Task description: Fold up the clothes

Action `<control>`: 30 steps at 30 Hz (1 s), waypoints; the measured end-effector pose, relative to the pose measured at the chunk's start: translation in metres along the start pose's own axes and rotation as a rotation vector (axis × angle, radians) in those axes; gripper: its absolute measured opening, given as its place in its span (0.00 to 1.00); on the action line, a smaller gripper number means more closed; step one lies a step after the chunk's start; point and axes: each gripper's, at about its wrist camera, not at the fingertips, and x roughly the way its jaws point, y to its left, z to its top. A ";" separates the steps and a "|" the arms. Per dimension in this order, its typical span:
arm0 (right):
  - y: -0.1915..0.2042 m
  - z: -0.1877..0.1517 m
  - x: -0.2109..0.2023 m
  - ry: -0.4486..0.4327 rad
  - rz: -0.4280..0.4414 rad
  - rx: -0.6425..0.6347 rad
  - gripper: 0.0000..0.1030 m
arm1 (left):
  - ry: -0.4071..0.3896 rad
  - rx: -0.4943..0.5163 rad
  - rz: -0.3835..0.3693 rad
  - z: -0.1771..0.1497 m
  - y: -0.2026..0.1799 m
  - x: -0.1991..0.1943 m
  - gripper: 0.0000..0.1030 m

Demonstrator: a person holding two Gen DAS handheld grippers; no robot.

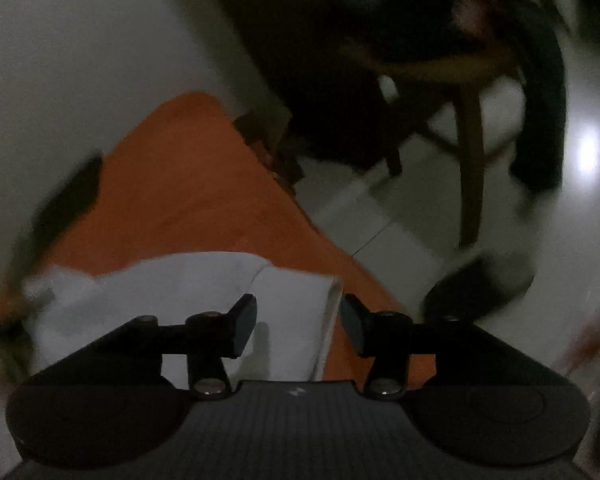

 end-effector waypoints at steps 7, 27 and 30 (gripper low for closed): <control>-0.034 0.002 0.034 -0.057 0.136 0.285 0.08 | 0.002 0.007 0.007 0.000 -0.002 0.000 1.00; 0.050 0.044 -0.015 -0.341 -0.025 0.048 0.07 | 0.172 -0.062 0.014 0.066 0.006 -0.020 1.00; 0.107 0.045 -0.048 -0.381 0.030 -0.102 0.07 | 0.145 -0.118 -0.051 0.090 0.047 -0.085 1.00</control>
